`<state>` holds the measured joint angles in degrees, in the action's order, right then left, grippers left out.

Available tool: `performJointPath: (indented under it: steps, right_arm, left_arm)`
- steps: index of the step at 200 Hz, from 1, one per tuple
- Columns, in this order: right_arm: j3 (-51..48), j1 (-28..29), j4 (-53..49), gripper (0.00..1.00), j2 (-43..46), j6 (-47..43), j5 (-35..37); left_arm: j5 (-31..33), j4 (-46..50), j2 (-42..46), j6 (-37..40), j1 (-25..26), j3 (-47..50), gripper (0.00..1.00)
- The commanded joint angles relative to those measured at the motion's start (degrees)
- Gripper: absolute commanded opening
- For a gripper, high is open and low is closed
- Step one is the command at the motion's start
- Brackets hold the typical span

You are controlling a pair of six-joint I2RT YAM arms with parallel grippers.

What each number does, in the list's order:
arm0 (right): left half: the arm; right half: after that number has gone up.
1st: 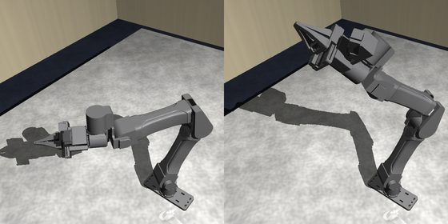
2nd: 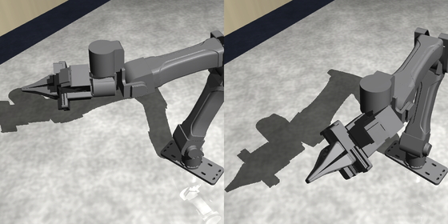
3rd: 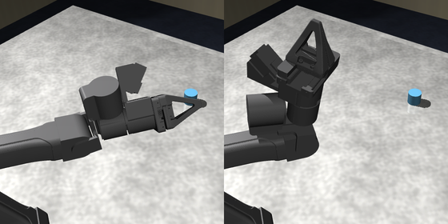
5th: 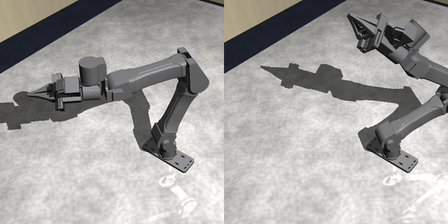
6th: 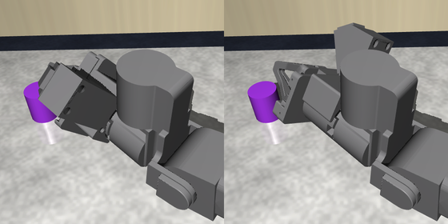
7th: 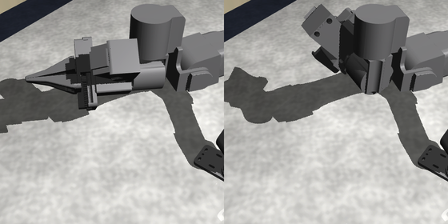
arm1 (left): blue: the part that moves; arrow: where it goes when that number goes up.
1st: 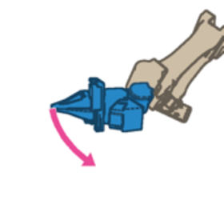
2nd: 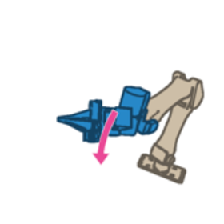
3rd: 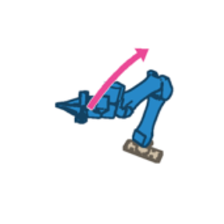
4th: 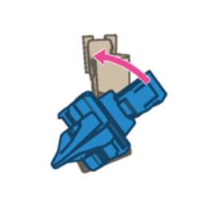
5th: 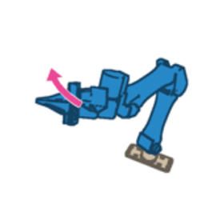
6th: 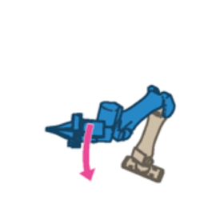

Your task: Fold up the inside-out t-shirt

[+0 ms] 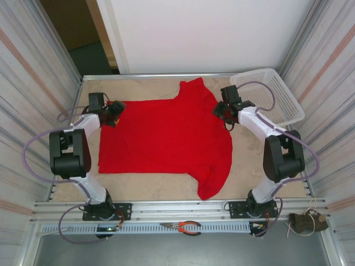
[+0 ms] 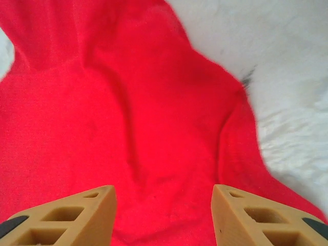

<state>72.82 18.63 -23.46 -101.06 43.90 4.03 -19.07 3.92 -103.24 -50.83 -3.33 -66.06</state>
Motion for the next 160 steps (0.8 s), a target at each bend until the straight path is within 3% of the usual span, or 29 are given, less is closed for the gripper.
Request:
performJointPath:
  steps: [1,54,104,129,160]
  right_arm:
    - [-0.7,0.7,-2.2,0.51,-5.6,1.1,-1.5]
    - [0.5,-4.4,-1.1,0.50,-13.6,4.6,-4.0]
    - [12.2,-9.7,-4.7,0.49,-21.4,1.2,-6.4]
    - [13.2,-9.7,-2.1,0.48,-16.8,-3.7,-10.4]
    - [7.8,-8.6,-2.6,0.48,-4.3,-4.4,-12.4]
  left_arm:
    - [-2.3,0.3,-5.3,0.7,0.0,-0.7,0.72]
    - [-1.4,0.6,-9.9,1.4,0.1,-1.6,0.72]
    - [-2.3,2.0,-14.9,2.8,0.2,-7.6,0.72]
    - [-6.3,1.6,-14.1,5.2,-0.1,-11.2,0.72]
    - [-10.8,2.5,-7.4,7.1,-0.2,-11.6,0.72]
